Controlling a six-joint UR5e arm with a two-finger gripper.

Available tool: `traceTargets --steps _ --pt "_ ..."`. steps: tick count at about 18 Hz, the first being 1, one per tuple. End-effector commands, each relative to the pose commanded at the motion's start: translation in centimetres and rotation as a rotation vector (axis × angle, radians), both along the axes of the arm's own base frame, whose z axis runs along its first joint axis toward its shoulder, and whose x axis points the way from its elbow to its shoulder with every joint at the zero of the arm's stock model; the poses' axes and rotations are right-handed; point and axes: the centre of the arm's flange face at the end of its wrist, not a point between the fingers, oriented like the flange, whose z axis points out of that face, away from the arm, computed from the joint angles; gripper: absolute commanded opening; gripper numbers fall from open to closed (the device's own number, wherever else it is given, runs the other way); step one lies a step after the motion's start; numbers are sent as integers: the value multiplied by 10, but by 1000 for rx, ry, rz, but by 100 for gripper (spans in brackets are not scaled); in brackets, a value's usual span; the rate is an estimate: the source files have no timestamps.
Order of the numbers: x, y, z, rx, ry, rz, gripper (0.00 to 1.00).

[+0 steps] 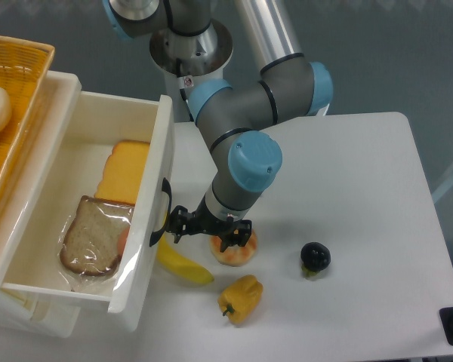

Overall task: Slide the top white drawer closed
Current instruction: 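Push the drawer front with the gripper, sliding the drawer inward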

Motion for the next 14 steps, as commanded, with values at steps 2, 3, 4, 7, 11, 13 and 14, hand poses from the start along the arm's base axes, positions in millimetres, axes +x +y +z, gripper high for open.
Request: traceTargets --steps 2,3,4,7,11,13,14 --pt "1 1 1 14 -12 -1 100" --pt "2 1 2 16 -13 -2 100" --pt "2 1 2 16 -13 -2 100" --pt "4 1 8 24 -15 -5 100" --pt "10 4 8 24 -15 -15 100" --pt "17 9 9 27 -16 -27 100" --pt "20 10 9 26 -16 -32 100"
